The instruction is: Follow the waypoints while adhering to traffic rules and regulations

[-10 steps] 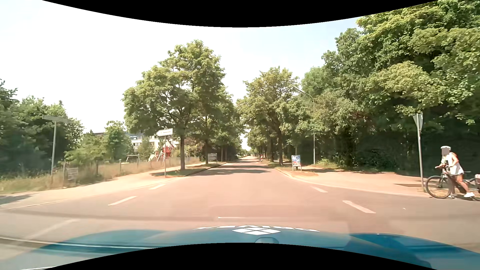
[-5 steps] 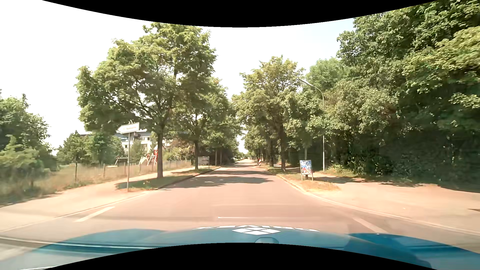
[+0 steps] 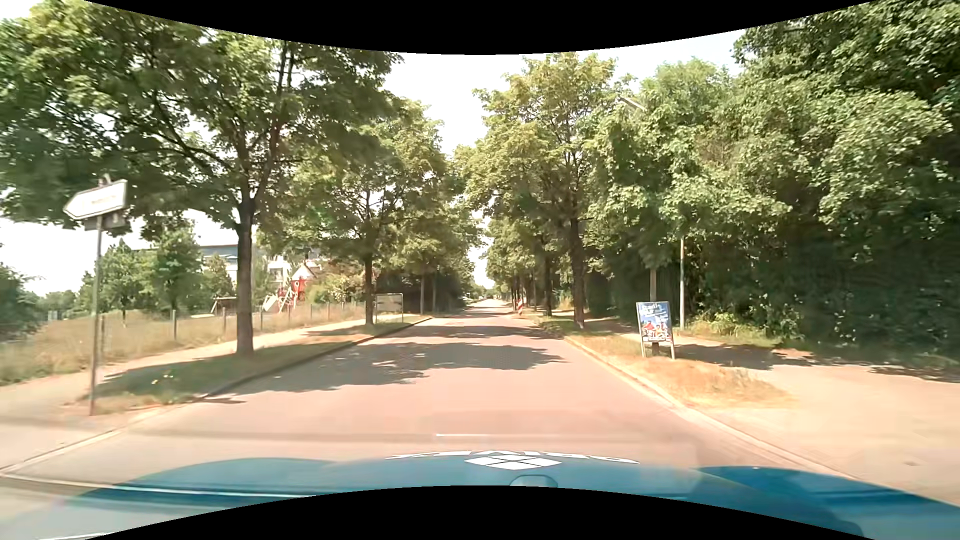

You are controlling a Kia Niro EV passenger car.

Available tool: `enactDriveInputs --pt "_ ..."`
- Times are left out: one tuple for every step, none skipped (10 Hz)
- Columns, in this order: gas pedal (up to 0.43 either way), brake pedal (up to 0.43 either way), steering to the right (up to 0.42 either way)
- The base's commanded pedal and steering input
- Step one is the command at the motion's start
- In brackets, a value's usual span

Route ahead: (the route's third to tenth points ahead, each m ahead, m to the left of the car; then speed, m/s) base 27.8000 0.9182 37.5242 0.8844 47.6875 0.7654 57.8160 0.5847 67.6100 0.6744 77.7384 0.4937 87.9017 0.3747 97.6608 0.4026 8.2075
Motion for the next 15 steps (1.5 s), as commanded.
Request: enactDriveInputs --pt "0.079 0.0 -0.006" --pt "0.079 0.0 -0.009" --pt "0.079 0.0 -0.011" --pt "0.079 0.0 -0.011" --pt "0.079 0.0 -0.012" --pt "0.079 0.0 -0.012" --pt "0.067 0.0 -0.012" --pt "0.047 0.0 -0.012" --pt "0.028 0.0 -0.012" --pt "0.028 0.0 -0.012" --pt "0.028 0.0 -0.012" --pt "0.028 0.0 -0.012" --pt "0.028 0.0 -0.012" --pt "0.028 0.0 -0.012" --pt "0.028 0.0 -0.012"
